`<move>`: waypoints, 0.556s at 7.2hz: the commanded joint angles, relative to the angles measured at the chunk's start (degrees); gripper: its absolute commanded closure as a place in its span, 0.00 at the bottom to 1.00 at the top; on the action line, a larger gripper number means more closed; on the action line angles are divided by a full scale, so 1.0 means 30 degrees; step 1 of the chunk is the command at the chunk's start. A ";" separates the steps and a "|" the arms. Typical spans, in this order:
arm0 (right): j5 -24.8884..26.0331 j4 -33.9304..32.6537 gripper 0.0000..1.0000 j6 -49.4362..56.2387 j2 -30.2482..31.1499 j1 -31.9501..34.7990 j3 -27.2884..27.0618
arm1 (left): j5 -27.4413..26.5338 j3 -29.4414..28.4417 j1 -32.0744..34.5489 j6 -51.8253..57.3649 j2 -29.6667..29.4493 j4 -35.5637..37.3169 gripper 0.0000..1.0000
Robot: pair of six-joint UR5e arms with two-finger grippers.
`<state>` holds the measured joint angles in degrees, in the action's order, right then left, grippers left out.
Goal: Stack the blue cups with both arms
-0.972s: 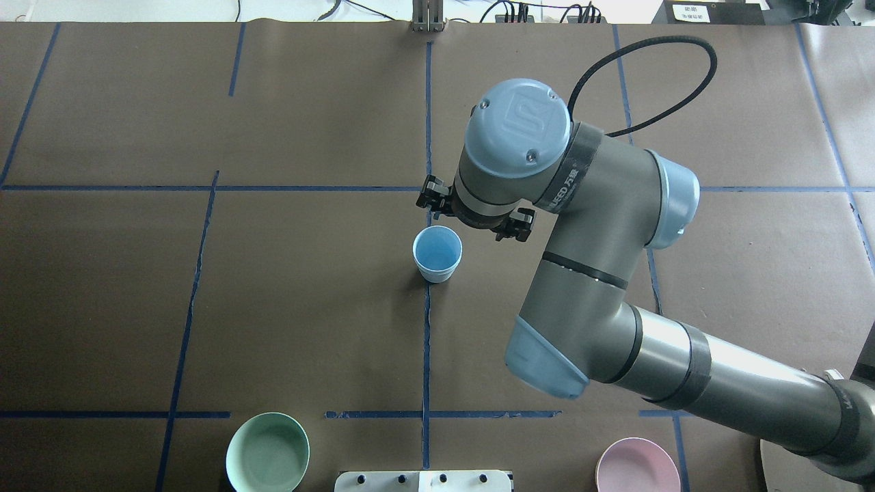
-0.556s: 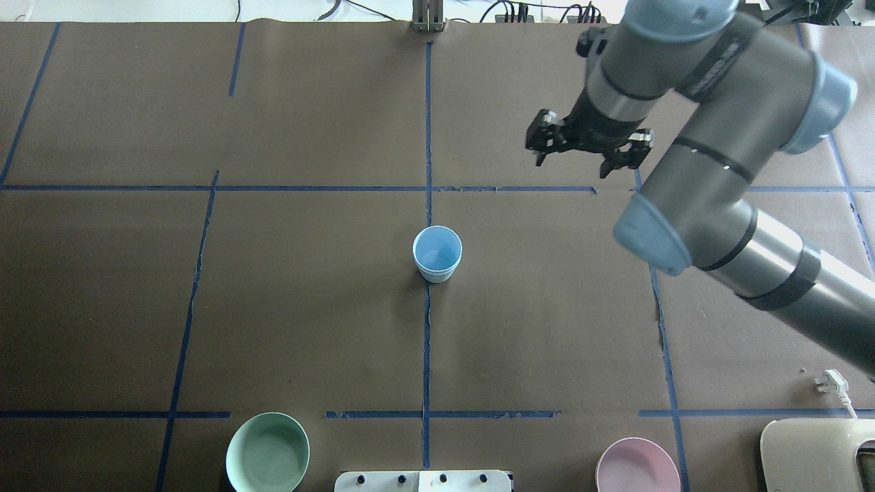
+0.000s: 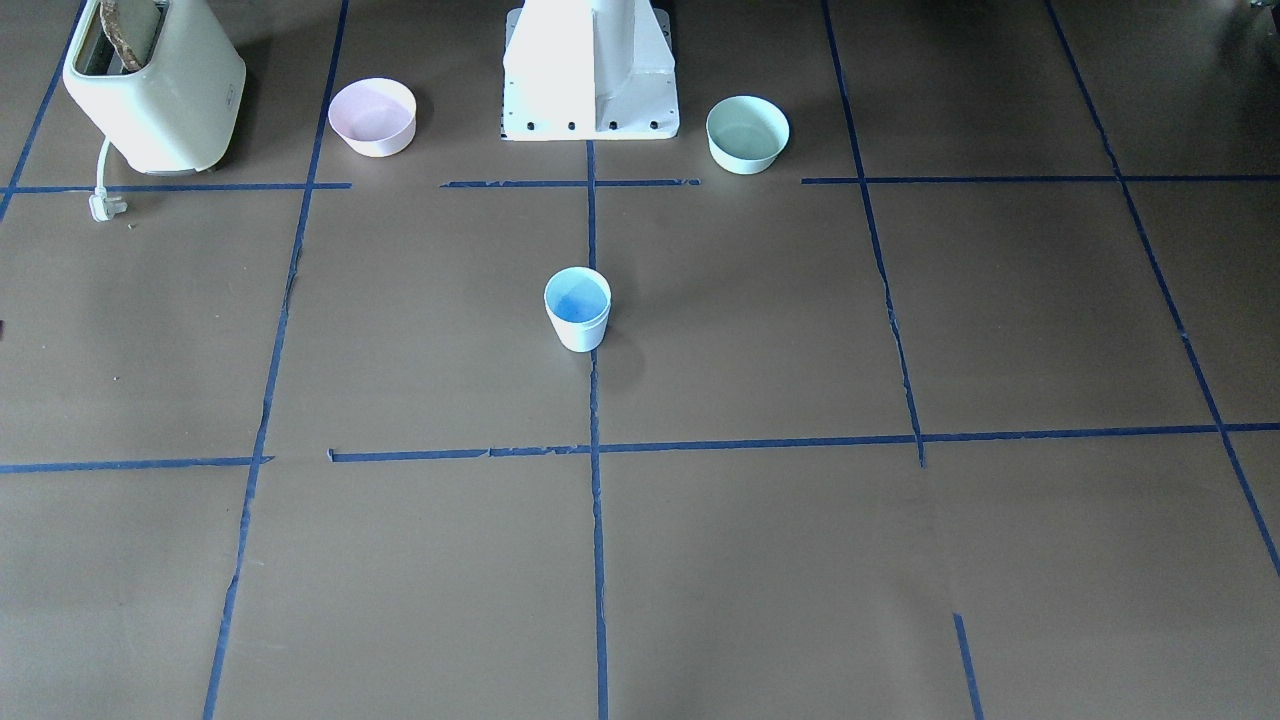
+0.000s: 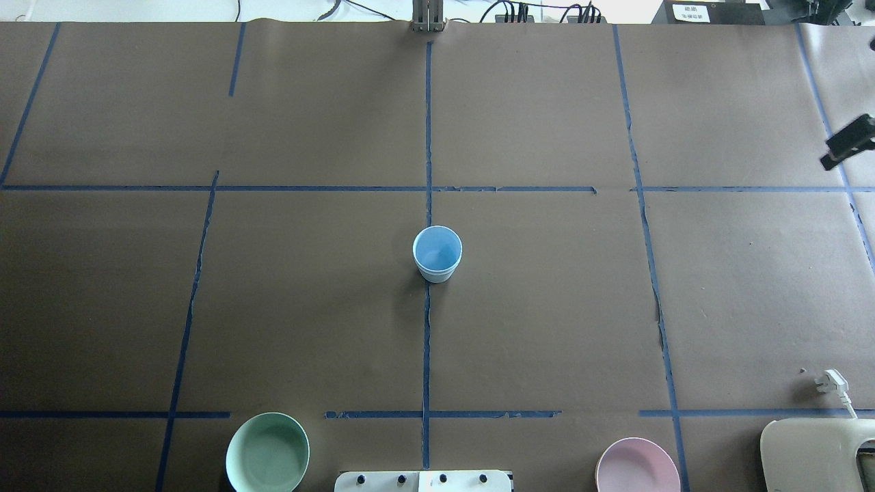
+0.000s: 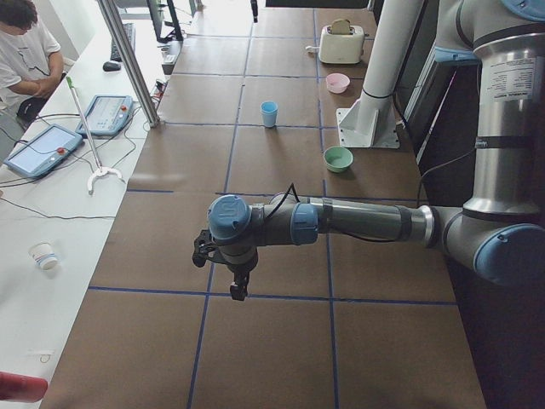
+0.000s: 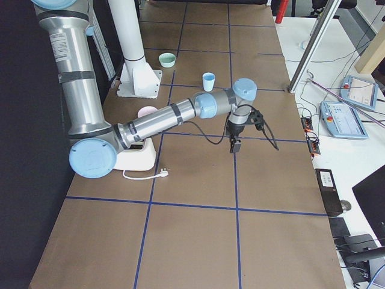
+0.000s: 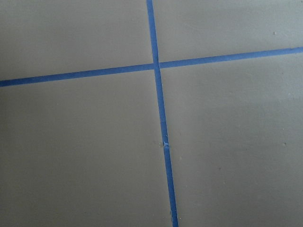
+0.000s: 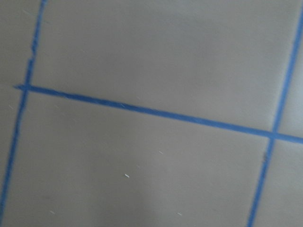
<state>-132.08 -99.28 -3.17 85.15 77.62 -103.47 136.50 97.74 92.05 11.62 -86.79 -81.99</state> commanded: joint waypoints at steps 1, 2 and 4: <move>-0.0533 0.0481 0.00 0.6487 0.4877 0.3265 -0.0023 | -0.0994 0.0056 -0.0010 0.0022 0.0220 -0.0091 0.00; -0.0535 0.2110 0.00 0.6506 0.6638 0.3624 0.0064 | -0.1026 0.0057 -0.0010 0.0022 0.0307 -0.0091 0.00; -0.0535 0.3093 0.00 0.5752 0.7213 0.3716 0.0066 | -0.1026 0.0321 -0.0010 0.0023 0.0630 -0.0120 0.00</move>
<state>-133.64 -91.70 15.31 105.31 88.33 -103.20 133.50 98.46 92.03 11.72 -85.27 -82.32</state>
